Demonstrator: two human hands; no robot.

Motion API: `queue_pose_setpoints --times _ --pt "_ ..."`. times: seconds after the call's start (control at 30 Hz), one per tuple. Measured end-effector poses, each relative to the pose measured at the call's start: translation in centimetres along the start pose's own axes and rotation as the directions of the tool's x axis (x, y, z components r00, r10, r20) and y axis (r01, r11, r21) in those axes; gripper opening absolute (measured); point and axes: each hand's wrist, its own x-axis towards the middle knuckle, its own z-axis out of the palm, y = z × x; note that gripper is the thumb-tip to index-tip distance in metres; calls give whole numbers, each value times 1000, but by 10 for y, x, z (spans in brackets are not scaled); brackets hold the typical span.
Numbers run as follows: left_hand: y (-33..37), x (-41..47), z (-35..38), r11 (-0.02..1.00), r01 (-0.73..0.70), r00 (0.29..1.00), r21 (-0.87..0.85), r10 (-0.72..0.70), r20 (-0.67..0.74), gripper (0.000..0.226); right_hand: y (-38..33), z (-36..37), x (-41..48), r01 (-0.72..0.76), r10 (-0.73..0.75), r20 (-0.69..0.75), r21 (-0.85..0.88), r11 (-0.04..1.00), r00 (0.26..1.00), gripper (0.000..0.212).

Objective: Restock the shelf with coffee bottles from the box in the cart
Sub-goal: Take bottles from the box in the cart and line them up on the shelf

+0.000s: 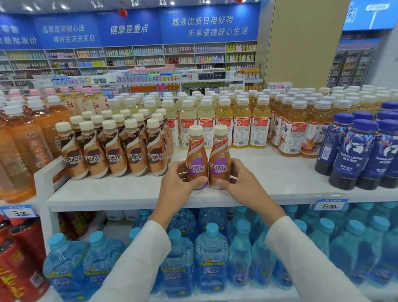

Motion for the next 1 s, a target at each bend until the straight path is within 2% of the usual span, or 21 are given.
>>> queue_pose_setpoints --times 0.1,0.2,0.4,0.63,0.83,1.0 --pt "0 -2 0 1000 -3 1000 5 3 -7 69 0 0 -5 4 -4 1 6 1000 1000 69" --pt "1 -2 0 1000 -1 1000 1 1 -10 67 -3 1 -7 -8 14 -117 52 999 993 81" --pt "-2 0 4 1000 9 999 24 -8 -36 67 1 12 -4 9 -2 -225 29 1000 974 57" --pt "-3 45 7 992 44 999 117 -43 -3 58 1 19 42 -9 7 -170 -7 1000 985 58" --pt "-16 95 21 995 52 998 89 -49 -44 52 8 21 104 -30 38 -135 58 998 990 58" --pt "-22 117 38 990 84 991 117 -71 -117 49 20 26 139 -46 50 -173 30 999 984 59"
